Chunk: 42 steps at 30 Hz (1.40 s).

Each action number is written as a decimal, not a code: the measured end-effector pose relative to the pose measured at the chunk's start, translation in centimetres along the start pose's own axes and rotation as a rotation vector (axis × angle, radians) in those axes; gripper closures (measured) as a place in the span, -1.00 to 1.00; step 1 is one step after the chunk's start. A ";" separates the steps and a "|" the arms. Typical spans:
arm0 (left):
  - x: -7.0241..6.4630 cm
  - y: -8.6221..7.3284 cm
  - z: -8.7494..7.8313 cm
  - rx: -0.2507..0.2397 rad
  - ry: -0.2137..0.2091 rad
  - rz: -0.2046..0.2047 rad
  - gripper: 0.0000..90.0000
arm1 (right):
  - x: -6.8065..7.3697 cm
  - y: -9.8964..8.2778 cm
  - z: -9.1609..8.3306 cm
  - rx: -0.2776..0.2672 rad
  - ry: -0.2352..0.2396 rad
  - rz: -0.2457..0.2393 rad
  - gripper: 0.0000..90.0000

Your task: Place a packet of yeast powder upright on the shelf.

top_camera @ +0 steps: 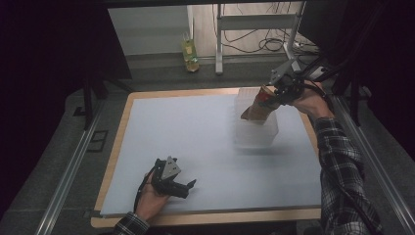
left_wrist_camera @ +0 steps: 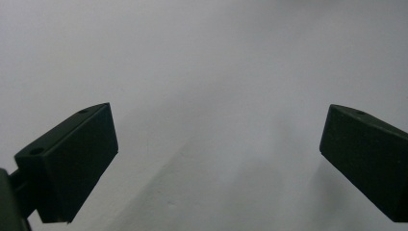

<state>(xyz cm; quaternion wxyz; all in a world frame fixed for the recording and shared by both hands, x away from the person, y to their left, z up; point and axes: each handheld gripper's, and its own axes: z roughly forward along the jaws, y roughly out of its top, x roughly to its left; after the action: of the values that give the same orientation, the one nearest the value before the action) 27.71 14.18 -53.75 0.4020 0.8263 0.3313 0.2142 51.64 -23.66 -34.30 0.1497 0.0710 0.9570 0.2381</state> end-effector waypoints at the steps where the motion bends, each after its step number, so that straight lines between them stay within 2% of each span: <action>1: 0.0 0.0 0.0 0.000 0.000 0.000 -1.00 | -0.1 0.0 0.2 0.009 0.000 0.012 0.78; 6: 0.0 0.0 0.0 0.003 0.001 0.006 -1.00 | -0.3 0.0 1.3 0.034 0.003 0.049 0.78; 9: 0.0 0.0 0.0 0.004 0.001 0.007 -1.00 | -0.4 0.2 2.4 0.057 0.007 0.068 0.76; 12: 0.0 0.0 0.0 0.004 0.001 0.007 -1.00 | -0.4 0.3 3.2 0.046 0.007 0.079 0.75; 16: 0.0 0.0 0.1 0.008 0.000 0.010 -1.00 | -0.6 0.3 3.6 0.029 0.009 0.125 0.71; 18: -0.1 0.0 0.0 0.006 0.000 0.011 -1.00 | -0.5 0.4 3.6 0.027 0.011 0.133 0.68; 28: -0.1 0.0 0.0 0.000 0.002 0.003 -1.00 | 0.0 0.4 3.0 -0.020 0.009 0.221 0.22; 31: -0.1 0.0 0.0 -0.001 0.003 0.002 -1.00 | 0.1 0.4 3.0 -0.037 -0.001 0.244 0.01; 42: 0.0 0.0 0.0 -0.001 0.003 0.002 -1.00 | 0.6 0.7 2.7 -0.068 -0.023 0.268 -0.27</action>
<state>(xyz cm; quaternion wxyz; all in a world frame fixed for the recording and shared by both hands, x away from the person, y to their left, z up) 27.70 14.13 -53.71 0.4014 0.8261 0.3312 0.2160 51.96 -21.71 -36.36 0.1299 0.1959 0.9284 0.2877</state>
